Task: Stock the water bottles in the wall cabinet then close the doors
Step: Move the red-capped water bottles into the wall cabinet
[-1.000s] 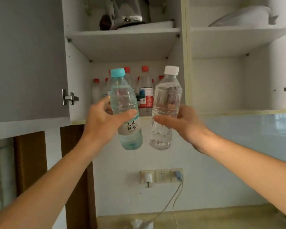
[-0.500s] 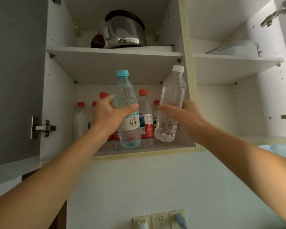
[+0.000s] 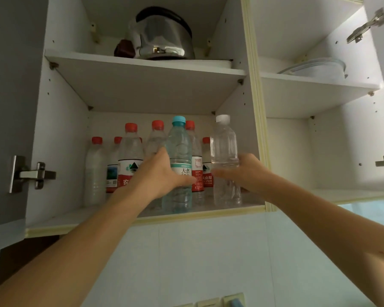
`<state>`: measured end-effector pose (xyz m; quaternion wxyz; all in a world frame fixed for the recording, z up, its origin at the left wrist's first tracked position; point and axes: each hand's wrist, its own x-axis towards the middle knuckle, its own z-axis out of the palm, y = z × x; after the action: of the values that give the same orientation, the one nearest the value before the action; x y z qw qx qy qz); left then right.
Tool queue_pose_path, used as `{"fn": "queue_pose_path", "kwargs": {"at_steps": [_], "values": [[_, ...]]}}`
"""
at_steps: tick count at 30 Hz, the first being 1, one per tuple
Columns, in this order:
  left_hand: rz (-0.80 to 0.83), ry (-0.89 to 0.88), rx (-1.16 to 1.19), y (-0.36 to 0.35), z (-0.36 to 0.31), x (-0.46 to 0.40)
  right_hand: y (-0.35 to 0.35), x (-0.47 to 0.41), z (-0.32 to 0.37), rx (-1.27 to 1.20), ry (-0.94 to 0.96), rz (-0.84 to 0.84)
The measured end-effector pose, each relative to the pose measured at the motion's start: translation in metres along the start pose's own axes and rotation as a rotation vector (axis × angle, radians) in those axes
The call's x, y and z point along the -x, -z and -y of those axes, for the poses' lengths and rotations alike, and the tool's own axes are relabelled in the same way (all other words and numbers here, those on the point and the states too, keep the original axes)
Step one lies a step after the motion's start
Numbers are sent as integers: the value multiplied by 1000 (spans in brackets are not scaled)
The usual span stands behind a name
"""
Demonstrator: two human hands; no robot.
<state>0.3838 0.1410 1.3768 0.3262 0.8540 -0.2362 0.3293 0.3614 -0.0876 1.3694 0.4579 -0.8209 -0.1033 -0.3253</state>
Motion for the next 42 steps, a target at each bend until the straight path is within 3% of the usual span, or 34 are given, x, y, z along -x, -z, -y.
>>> {"fn": "queue_pose_path", "kwargs": {"at_steps": [5, 11, 24, 31, 38, 42], "values": [[-88, 22, -118, -11, 4, -1, 2, -8, -9, 100, 19, 78], [-97, 31, -92, -32, -3, -11, -3, -19, -17, 109, 1, 85], [-175, 116, -26, -76, -1, -34, -32, -40, -38, 142, -50, -76], [-179, 86, 19, -77, 1, -26, -34, -30, -42, 145, 7, -96], [-168, 77, 45, -57, -5, 2, -12, 1, -34, 455, 28, 0], [-212, 100, -40, -44, -31, 26, 5, 34, -19, 465, 193, -47]]}}
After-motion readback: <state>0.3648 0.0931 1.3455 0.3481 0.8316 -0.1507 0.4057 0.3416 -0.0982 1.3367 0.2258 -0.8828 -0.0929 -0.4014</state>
